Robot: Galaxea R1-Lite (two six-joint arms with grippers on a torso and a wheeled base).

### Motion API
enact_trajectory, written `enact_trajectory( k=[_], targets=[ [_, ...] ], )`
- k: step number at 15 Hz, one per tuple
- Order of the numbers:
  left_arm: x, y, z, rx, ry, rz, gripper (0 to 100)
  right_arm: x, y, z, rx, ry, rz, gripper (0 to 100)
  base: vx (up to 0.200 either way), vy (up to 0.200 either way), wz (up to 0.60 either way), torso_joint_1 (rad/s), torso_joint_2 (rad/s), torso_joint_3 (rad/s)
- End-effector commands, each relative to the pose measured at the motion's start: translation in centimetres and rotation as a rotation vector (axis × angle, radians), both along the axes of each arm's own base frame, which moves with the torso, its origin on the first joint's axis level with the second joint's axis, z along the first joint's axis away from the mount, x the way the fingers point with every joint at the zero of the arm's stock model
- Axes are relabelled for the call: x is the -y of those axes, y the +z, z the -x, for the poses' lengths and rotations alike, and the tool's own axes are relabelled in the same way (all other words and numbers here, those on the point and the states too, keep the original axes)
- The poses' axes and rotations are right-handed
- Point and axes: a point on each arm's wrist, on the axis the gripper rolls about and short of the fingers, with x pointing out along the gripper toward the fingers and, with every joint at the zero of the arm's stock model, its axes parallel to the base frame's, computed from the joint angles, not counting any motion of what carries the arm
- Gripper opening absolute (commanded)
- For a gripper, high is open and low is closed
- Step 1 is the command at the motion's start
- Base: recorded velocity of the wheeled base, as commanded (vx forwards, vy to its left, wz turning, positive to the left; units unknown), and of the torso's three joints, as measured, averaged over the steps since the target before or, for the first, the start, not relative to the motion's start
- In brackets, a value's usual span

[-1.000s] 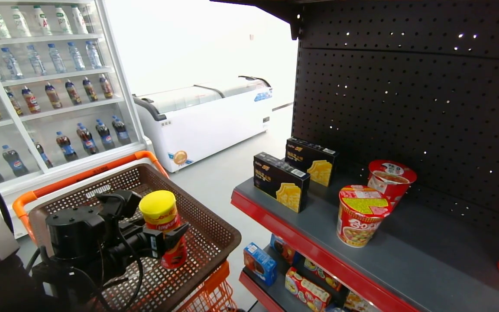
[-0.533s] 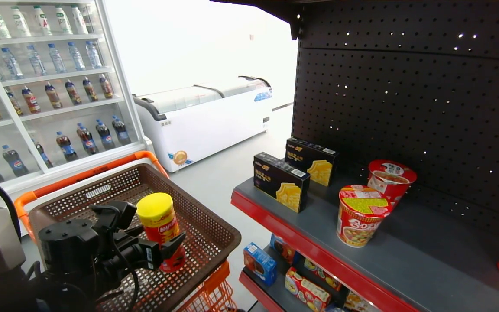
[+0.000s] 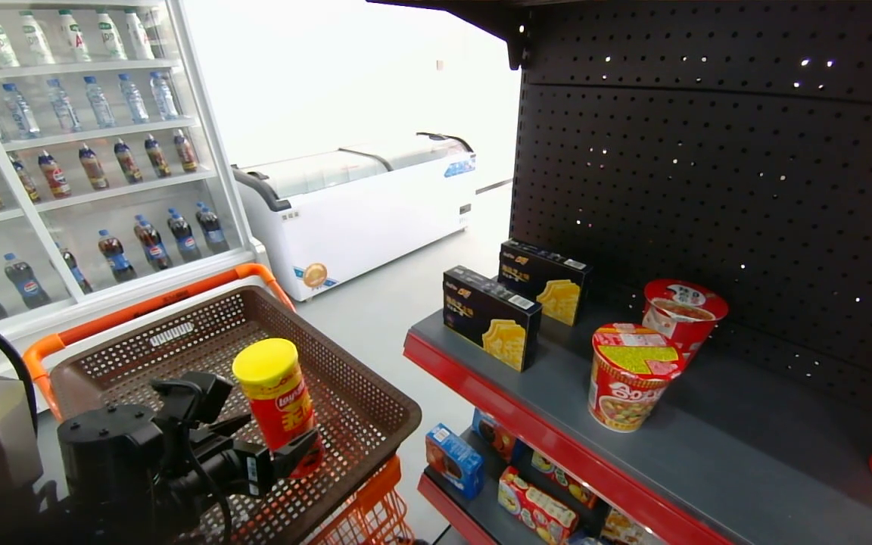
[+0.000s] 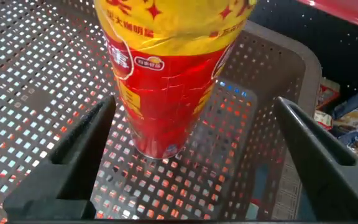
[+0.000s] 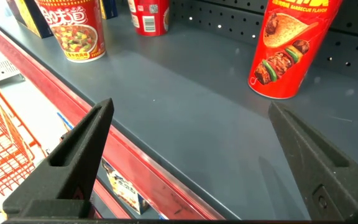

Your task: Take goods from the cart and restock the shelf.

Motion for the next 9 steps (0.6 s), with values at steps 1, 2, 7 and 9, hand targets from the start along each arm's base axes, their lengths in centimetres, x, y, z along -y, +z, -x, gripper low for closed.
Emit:
enact_trajectory(
  k=[1,2,7,9],
  targets=[
    [-0.2,-0.2,-0.2,-0.004,0.01,0.002,100,0.0,0.0,0.0,0.002,0.0,0.0,100,0.0,0.0,0.0,0.0,0.0,0.0],
    [-0.1,-0.3,-0.5,-0.004,0.01,0.002,100,0.0,0.0,0.0,0.002,0.0,0.0,100,0.0,0.0,0.0,0.0,0.0,0.0],
    [0.1,-0.5,-3.2,0.05,0.016,0.006,100,0.0,0.0,0.0,0.002,0.0,0.0,100,0.0,0.0,0.0,0.0,0.0,0.0],
    [-0.1,-0.8,-3.3,0.042,0.024,0.006,100,0.0,0.0,0.0,0.002,0.0,0.0,100,0.0,0.0,0.0,0.0,0.0,0.0]
  ],
)
